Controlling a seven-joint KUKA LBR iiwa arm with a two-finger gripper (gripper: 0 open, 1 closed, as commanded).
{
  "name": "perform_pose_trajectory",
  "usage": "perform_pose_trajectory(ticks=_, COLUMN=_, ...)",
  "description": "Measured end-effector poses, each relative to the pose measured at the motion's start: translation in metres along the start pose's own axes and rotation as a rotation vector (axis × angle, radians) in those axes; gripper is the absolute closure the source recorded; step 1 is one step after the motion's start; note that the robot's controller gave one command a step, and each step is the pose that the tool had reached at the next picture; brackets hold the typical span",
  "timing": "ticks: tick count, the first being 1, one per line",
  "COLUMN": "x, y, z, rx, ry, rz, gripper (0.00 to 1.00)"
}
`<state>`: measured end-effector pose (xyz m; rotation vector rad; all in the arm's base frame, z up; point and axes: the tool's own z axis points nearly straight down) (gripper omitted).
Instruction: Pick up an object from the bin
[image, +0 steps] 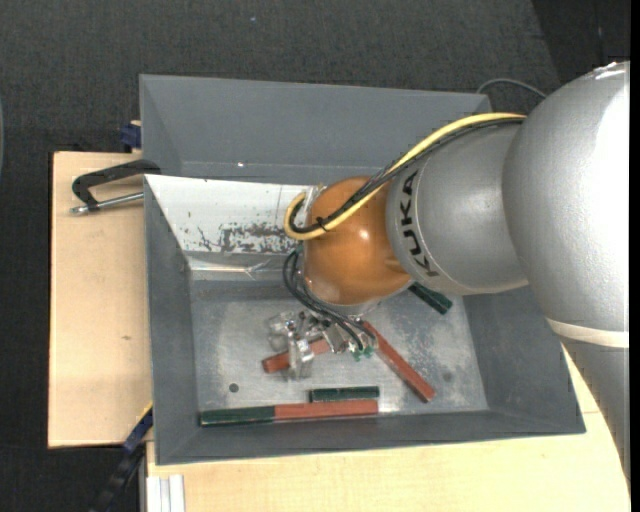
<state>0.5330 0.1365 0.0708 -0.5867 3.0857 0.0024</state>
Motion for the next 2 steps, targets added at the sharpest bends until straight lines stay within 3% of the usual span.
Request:
perform_pose_trajectory(ticks=1, x=0.000, y=0.002, z=-0.053, rx=-0.001, ry=0.002, rz=-0.026, gripper=1.00)
perform_pose_trajectory(ticks=2, x=-0.007, y=-0.010, z=-0.130, rx=0.000, ry=-0.002, rz=-0.016, gripper=1.00)
